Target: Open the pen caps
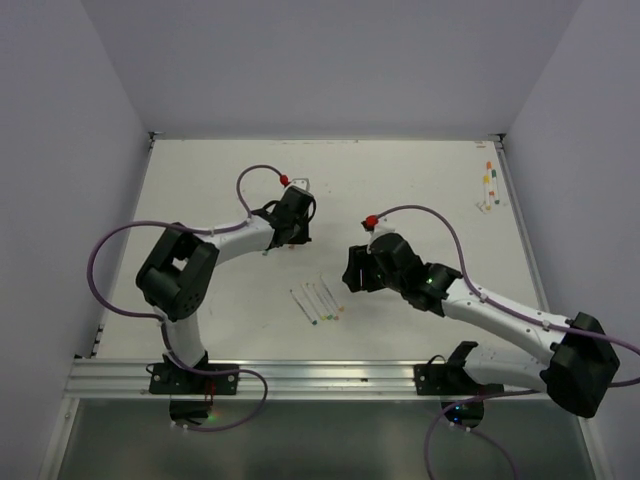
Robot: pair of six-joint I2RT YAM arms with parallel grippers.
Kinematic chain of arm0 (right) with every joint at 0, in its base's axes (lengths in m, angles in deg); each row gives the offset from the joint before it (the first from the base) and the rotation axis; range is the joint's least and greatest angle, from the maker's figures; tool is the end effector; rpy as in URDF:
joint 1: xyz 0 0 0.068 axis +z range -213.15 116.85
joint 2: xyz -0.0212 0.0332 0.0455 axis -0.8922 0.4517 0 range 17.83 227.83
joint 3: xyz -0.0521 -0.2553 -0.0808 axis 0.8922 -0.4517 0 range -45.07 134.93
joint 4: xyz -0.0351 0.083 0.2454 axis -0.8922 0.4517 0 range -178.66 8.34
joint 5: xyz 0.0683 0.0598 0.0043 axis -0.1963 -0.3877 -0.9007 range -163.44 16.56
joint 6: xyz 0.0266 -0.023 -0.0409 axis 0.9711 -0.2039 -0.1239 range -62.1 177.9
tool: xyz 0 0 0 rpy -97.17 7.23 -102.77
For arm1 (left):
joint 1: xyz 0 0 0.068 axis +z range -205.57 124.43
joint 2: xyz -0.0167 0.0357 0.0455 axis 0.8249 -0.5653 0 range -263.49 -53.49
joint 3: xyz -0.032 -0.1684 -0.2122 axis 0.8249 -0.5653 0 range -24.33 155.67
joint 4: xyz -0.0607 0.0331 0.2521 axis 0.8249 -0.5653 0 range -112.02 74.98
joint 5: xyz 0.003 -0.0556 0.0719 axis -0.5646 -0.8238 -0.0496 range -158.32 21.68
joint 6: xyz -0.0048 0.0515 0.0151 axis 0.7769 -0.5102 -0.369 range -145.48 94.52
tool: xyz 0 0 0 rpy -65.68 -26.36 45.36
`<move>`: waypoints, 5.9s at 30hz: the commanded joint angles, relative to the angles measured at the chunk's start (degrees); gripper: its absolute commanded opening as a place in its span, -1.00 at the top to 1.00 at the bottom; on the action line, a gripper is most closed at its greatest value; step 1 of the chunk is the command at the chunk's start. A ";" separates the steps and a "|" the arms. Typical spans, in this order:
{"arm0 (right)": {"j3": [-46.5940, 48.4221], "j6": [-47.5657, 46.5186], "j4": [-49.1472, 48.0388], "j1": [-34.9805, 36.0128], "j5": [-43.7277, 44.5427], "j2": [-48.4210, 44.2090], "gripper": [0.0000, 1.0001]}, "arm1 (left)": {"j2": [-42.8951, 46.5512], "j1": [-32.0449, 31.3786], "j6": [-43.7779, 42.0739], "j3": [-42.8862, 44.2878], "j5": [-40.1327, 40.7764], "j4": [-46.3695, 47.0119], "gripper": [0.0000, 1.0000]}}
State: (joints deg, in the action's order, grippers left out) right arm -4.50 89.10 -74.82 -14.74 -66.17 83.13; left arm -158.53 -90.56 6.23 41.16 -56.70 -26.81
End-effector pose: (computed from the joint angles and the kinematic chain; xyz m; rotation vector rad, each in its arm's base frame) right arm 0.1646 0.1785 0.2372 -0.2753 2.2924 0.5989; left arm 0.3184 -0.2140 0.1738 -0.0175 2.4597 -0.2652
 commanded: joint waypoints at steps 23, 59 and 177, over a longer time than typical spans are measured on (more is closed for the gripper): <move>28.58 -13.08 6.30 -45.67 6.79 22.04 -0.83 | 2.90 -0.35 -2.43 0.07 3.06 2.21 -0.05; 54.08 -24.17 0.39 -63.08 6.36 60.47 -0.58 | 21.62 -3.43 3.98 -17.95 -12.76 27.52 -0.44; 6.71 -7.30 9.81 -9.83 -14.64 -5.18 1.00 | 26.02 2.99 27.01 -21.81 -39.65 33.59 -0.47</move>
State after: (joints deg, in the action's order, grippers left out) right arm 3.26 77.54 -62.84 -27.55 -78.02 80.09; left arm -132.49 -87.82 30.40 19.74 -93.86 2.11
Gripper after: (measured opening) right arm 0.135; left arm 0.740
